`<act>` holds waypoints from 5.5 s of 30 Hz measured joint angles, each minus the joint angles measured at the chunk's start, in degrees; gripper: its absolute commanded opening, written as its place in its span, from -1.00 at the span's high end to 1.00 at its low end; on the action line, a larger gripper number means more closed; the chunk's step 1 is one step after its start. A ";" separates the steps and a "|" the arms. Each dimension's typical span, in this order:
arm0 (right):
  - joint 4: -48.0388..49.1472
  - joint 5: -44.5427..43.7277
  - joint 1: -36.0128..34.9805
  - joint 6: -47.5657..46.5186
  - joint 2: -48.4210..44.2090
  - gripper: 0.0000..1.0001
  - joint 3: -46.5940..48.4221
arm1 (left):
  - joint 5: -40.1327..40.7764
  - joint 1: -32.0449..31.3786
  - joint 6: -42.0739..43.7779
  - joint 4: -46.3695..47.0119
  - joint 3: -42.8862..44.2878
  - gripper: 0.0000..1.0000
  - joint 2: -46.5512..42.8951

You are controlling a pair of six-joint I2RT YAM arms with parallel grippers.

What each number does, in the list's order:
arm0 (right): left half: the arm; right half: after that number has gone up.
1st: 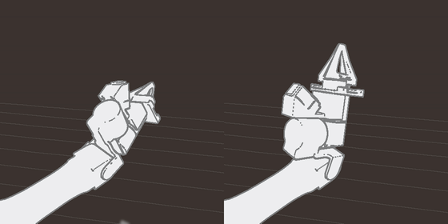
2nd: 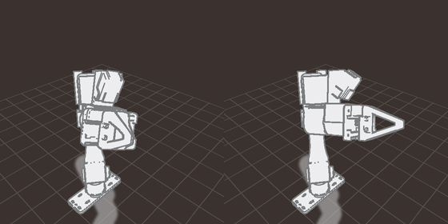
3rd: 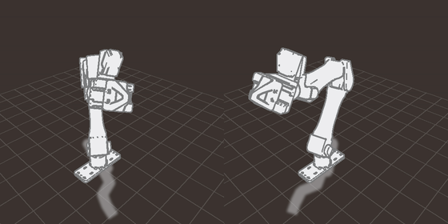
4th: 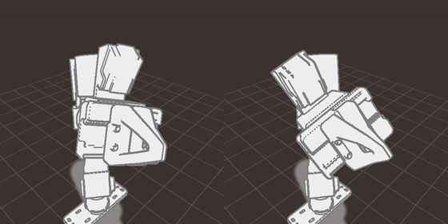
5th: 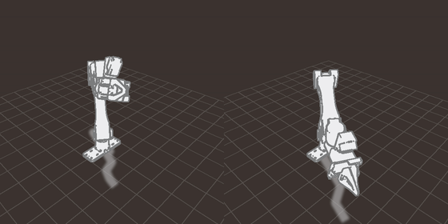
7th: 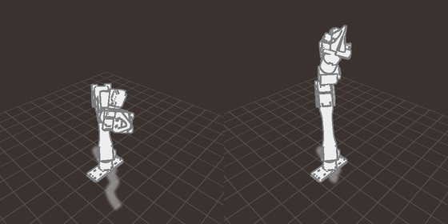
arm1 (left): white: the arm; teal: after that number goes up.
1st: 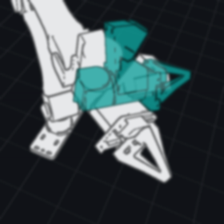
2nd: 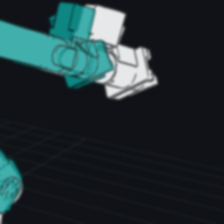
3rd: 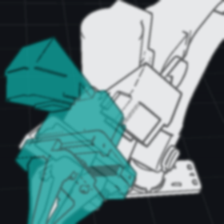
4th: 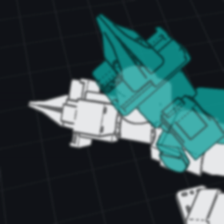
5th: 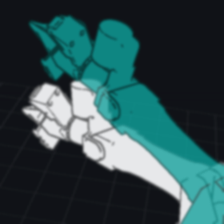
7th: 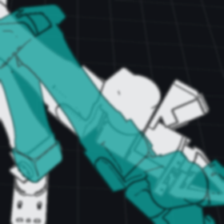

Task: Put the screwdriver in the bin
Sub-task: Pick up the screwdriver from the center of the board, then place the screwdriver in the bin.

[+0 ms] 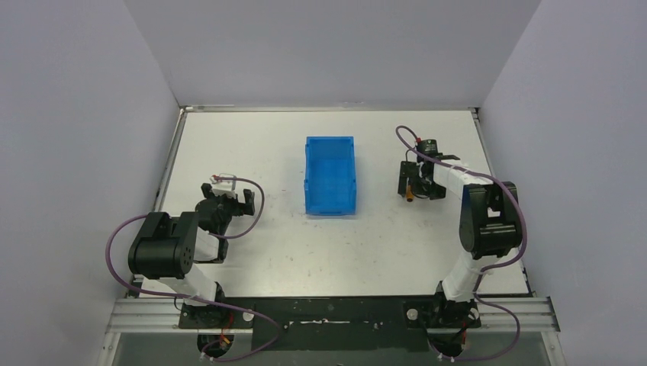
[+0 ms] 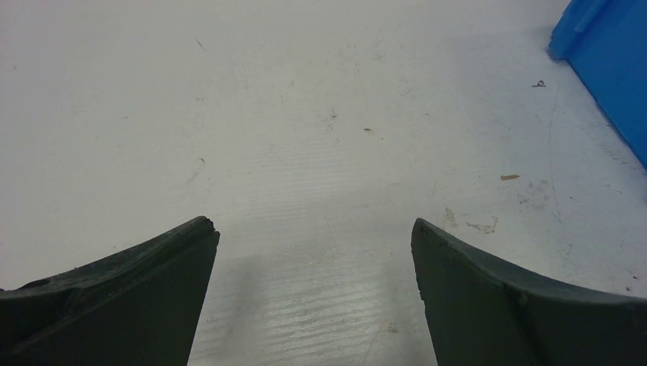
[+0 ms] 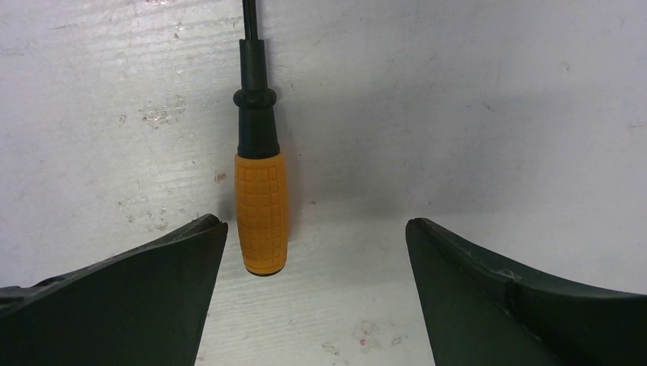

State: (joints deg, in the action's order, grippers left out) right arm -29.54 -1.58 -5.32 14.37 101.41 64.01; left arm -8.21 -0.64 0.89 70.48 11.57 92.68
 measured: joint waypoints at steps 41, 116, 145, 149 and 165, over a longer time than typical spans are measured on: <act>3.37 1.46 -0.02 0.44 1.55 0.92 -0.72 | 0.00 0.00 0.02 -0.04 0.00 -0.94 0.00; -25.86 -12.70 -36.30 23.67 4.35 1.00 40.54 | 0.00 0.00 0.04 -0.37 0.04 -0.94 0.00; -13.73 -12.50 -39.67 29.94 14.62 1.00 31.54 | -0.02 0.00 0.04 0.02 0.04 -0.94 0.00; -12.44 -12.46 -39.67 30.12 15.76 1.00 29.53 | -0.02 0.00 0.04 0.02 0.04 -0.94 0.00; -10.14 -11.87 -39.63 30.29 17.66 0.43 27.96 | -0.02 0.00 0.04 0.02 0.04 -0.94 0.00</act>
State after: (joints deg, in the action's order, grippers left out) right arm -39.68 -13.45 -44.95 44.66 119.07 91.96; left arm -8.23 -0.64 0.93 70.50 11.62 92.68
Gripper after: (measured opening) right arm 0.274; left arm 0.971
